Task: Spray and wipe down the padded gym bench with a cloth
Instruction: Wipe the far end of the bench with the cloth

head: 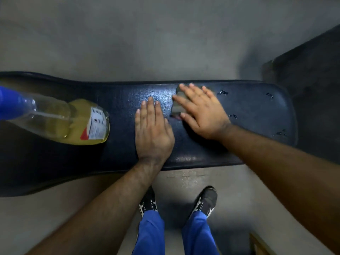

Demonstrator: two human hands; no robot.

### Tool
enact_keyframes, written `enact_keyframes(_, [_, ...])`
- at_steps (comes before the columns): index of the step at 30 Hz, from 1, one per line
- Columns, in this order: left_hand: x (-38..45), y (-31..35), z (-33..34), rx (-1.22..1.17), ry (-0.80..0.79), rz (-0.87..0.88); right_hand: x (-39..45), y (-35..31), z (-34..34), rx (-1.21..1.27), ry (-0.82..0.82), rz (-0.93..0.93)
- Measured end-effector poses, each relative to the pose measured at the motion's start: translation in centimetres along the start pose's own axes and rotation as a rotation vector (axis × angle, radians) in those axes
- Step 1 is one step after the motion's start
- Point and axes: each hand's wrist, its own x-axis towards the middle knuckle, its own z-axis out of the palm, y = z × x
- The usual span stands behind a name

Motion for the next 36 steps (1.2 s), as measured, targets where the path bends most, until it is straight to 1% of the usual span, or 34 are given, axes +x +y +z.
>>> enact_keyframes(2, [0.3,0.1,0.2,0.048,0.001,-0.006,2.9,0.2,0.0,0.037,0.05,0.344])
enact_keyframes(3, [0.3,0.1,0.1,0.066,-0.01,-0.012,3.9,-1.1,0.3,0.076,0.058,0.466])
enact_keyframes(4, [0.3,0.2,0.0,0.073,-0.016,-0.012,4.1,-2.5,0.5,0.079,0.059,0.456])
enact_keyframes(5, [0.3,0.3,0.0,0.08,-0.018,-0.003,3.5,-3.4,0.5,0.079,0.058,0.332])
enact_keyframes(6, [0.4,0.4,-0.1,0.09,-0.029,0.004,2.4,-3.3,0.5,0.074,0.031,0.164])
enact_keyframes(7, [0.4,0.4,-0.2,0.101,-0.043,0.005,1.4,-2.0,0.2,0.064,-0.023,-0.005])
enact_keyframes(8, [0.4,0.3,-0.2,0.106,-0.048,0.002,1.1,-0.2,-0.2,0.05,-0.039,-0.102])
enact_keyframes(9, [0.3,0.2,-0.1,0.108,-0.04,-0.003,1.7,1.2,-0.5,0.027,-0.031,-0.101])
enact_keyframes(10, [0.4,0.2,0.0,0.11,-0.034,-0.004,2.6,2.0,-0.5,0.015,-0.019,0.001])
enact_keyframes(12, [0.4,0.3,-0.1,0.11,-0.043,-0.003,3.7,0.8,-0.3,0.078,0.007,0.306])
enact_keyframes(13, [0.3,0.3,-0.1,0.104,-0.044,-0.004,3.3,-0.9,-0.2,0.095,0.018,0.344])
enact_keyframes(14, [0.3,0.3,-0.2,0.104,-0.041,0.001,2.2,-2.4,-0.1,0.103,0.024,0.281])
enact_keyframes(15, [0.4,0.4,-0.2,0.108,-0.04,0.006,0.5,-3.1,0.0,0.098,0.004,0.153])
enact_keyframes(16, [0.5,0.4,-0.1,0.112,-0.043,0.007,-1.3,-2.3,0.1,0.078,-0.042,0.003])
enact_keyframes(17, [0.3,0.4,-0.1,0.112,-0.044,0.004,-2.2,-0.5,0.1,0.053,-0.054,-0.088])
enact_keyframes(18, [0.2,0.4,0.0,0.108,-0.036,0.002,-2.1,1.3,-0.2,0.028,-0.034,-0.061])
enact_keyframes(19, [0.1,0.5,0.1,0.107,-0.022,0.007,-1.5,2.8,-0.3,0.019,-0.002,0.089])
enact_keyframes(20, [0.2,0.5,0.1,0.104,-0.014,0.007,-0.7,3.1,-0.5,0.039,0.022,0.292])
enact_keyframes(21, [0.2,0.5,0.1,0.096,-0.014,0.003,-0.4,2.2,-0.2,0.063,0.042,0.448])
enact_keyframes(22, [0.1,0.4,-0.1,0.078,-0.016,0.0,-1.0,0.4,0.1,0.076,0.04,0.495])
enact_keyframes(23, [0.1,0.4,-0.2,0.062,-0.013,0.004,-2.3,-1.6,0.3,0.072,0.037,0.425])
enact_keyframes(24, [0.2,0.6,-0.3,0.049,-0.011,0.013,-4.3,-2.9,0.5,0.06,0.03,0.285])
enact_keyframes(25, [0.2,0.8,-0.3,0.027,-0.015,0.028,-6.2,-2.7,0.7,0.055,-0.016,0.134])
enact_keyframes(26, [0.0,1.1,-0.4,-0.001,-0.014,0.058,-7.2,-1.2,0.6,0.044,-0.024,0.041])
enact_keyframes(27, [-0.3,1.4,-0.2,-0.031,-0.008,0.101,-7.2,0.5,0.3,0.027,-0.006,0.059])
enact_keyframes(28, [-0.6,1.8,0.0,-0.048,-0.003,0.146,-6.4,2.1,0.1,0.026,0.026,0.201])
enact_keyframes(29, [-0.8,2.1,0.2,-0.053,-0.006,0.177,-5.4,2.8,0.0,0.063,0.059,0.407])
enact_keyframes(30, [-0.8,2.2,0.4,-0.046,-0.013,0.186,-4.6,2.2,0.1,0.101,0.094,0.578])
enact_keyframes(31, [-0.9,2.3,0.5,-0.036,-0.018,0.181,-4.8,0.5,0.5,0.117,0.105,0.642])
enact_keyframes(32, [-1.1,2.4,0.4,-0.026,-0.02,0.17,-5.9,-1.9,1.1,0.108,0.114,0.58])
enact_keyframes(33, [-1.0,2.4,0.4,-0.016,-0.022,0.163,-8.0,-4.1,1.6,0.081,0.109,0.421])
enact_keyframes(34, [-1.0,2.5,0.3,-0.025,-0.025,0.157,-10.5,-5.1,1.9,0.068,0.066,0.228])
enact_keyframes(35, [-0.9,2.6,0.2,-0.053,-0.026,0.148,-12.4,-4.5,1.8,0.054,0.012,0.07])
enact_keyframes(36, [-0.9,2.7,0.1,-0.091,-0.019,0.141,-13.2,-2.7,1.8,0.028,0.0,-0.038])
